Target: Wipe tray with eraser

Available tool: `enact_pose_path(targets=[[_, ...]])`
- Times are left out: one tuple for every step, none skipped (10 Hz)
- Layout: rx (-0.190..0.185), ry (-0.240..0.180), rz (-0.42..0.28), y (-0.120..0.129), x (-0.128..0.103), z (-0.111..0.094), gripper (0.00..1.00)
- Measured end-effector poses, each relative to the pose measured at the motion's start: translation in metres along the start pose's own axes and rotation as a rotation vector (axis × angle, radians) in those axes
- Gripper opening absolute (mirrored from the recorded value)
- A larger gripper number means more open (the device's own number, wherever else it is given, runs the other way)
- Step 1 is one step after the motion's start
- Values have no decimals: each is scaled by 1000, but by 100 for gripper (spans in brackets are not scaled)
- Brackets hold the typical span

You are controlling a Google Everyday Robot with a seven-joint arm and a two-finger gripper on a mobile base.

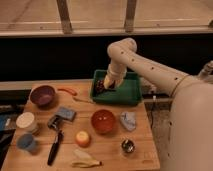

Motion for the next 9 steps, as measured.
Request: enact_pose_path(targets=[[-7, 3, 45, -16, -7, 6, 0], [-8, 12, 103, -39, -12, 16, 0], [1, 33, 175, -72, -15, 35, 0], [4, 49, 207, -82, -18, 50, 0], [1, 70, 250, -88, -21, 70, 0], [3, 89, 285, -98, -18, 82, 0], [1, 100, 301, -104, -15, 89, 0], [3, 104, 306, -107, -14, 89, 0], [1, 103, 301, -103, -16, 90, 0]])
